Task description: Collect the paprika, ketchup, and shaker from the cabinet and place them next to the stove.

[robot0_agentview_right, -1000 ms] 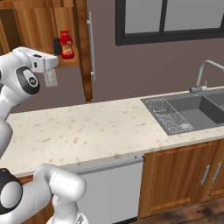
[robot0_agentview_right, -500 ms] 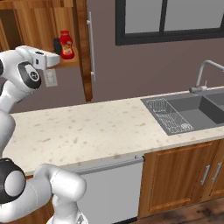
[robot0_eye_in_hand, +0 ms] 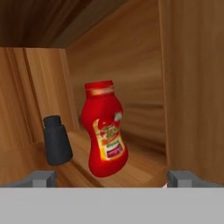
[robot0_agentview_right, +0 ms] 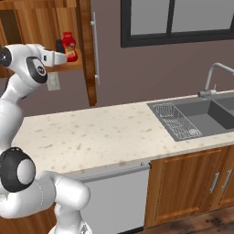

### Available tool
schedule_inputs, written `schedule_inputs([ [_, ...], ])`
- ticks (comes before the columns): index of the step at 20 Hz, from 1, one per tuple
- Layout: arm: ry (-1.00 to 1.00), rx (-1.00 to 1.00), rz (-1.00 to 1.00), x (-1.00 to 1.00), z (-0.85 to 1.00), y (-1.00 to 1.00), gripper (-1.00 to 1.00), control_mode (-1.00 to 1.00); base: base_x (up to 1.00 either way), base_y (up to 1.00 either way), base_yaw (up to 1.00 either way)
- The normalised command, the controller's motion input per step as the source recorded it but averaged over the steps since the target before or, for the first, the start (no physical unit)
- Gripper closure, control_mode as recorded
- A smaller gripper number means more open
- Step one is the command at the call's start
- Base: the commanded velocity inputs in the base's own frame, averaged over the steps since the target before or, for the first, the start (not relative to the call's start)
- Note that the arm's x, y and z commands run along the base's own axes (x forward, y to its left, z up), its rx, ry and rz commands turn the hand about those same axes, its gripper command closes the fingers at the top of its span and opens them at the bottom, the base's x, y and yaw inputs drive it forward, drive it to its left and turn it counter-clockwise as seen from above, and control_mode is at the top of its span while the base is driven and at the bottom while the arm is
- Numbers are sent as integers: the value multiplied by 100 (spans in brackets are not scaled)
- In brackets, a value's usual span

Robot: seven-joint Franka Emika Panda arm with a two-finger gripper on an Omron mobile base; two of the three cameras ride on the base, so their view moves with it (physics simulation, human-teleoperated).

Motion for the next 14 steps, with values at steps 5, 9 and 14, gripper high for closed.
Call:
schedule_inputs([
  [5, 9, 0, 0, 23, 3, 0, -100, -100, 0, 0, 0],
  [9, 7, 0, 0, 25, 4, 0, -100, -100, 0, 0, 0],
  [14, 2, 0, -1, 27, 13, 0, -100, -100, 0, 0, 0],
])
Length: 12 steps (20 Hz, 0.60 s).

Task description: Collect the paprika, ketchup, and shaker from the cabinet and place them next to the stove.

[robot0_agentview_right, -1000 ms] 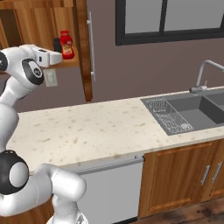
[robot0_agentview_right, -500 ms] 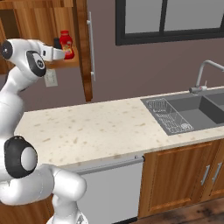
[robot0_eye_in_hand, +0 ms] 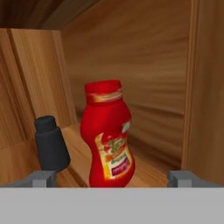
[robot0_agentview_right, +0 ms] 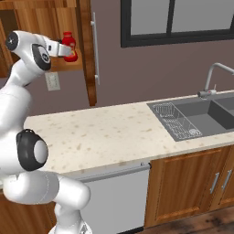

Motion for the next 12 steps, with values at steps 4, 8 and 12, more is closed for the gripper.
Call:
schedule_inputs([
  [4, 0, 0, -1, 25, 8, 0, -100, -100, 0, 0, 0],
  [8, 0, 0, -1, 19, 0, 0, -100, -100, 0, 0, 0],
  [12, 0, 0, 0, 0, 0, 0, -100, -100, 0, 0, 0],
])
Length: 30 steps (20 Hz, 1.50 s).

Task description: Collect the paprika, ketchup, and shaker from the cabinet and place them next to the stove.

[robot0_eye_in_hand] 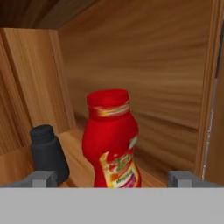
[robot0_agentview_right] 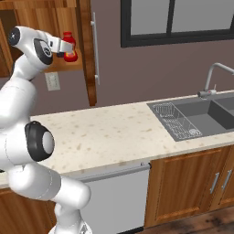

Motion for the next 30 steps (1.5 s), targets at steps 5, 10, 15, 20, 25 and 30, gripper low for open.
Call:
schedule_inputs([
  [5, 0, 0, -3, 17, 0, 0, -100, -100, 0, 0, 0],
  [10, 0, 0, -7, 16, 0, 0, -100, -100, 0, 0, 0],
  [15, 0, 0, -6, 9, 0, 0, -100, -100, 0, 0, 0],
  [20, 0, 0, -5, 2, 1, 0, -100, -100, 0, 0, 0],
  [25, 0, 0, -7, 6, 0, 4, -100, -100, 0, 0, 0],
  [30, 0, 0, -9, 12, 0, 5, -100, -100, 0, 0, 0],
])
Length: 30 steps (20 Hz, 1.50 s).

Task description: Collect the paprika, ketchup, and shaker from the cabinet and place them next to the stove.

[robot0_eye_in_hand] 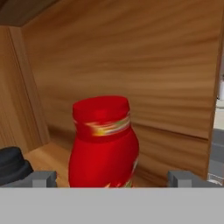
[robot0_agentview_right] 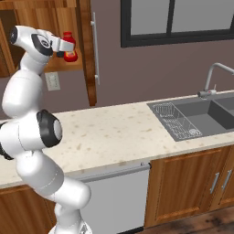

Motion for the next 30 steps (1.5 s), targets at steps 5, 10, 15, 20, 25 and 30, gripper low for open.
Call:
schedule_inputs([
  [5, 4, 0, -8, 12, 0, 3, -100, -100, 0, 0, 0],
  [10, 5, 0, -5, 10, 0, 0, -100, -100, 0, 0, 0],
  [15, 4, 0, -1, 7, 0, -3, 100, -100, 0, 0, 0],
  [20, 1, 0, 0, 9, 0, 0, 100, -100, 0, 0, 0],
  [25, 0, 0, 0, 1, 0, 0, 100, -100, 0, 0, 0],
  [30, 0, 1, 0, 0, -3, -4, 100, -100, 0, 0, 0],
])
